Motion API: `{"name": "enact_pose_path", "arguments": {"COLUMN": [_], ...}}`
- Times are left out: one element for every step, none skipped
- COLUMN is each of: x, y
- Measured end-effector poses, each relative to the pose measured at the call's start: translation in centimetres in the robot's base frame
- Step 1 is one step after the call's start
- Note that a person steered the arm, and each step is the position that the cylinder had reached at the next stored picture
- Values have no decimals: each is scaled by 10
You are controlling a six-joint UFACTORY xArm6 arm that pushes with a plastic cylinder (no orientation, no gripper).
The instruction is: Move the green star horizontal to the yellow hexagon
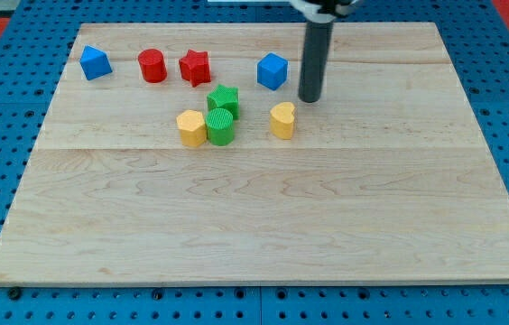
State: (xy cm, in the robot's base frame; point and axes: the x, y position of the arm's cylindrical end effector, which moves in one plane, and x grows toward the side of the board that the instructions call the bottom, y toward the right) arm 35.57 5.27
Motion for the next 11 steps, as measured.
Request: {"name": "enact_pose_path", "arguments": {"x": [-1,7,7,29,35,39,26,40,57,80,122], "y": [-60,-124,-181,-203,-200,-202,-214,-216,-215,-200,-152]}}
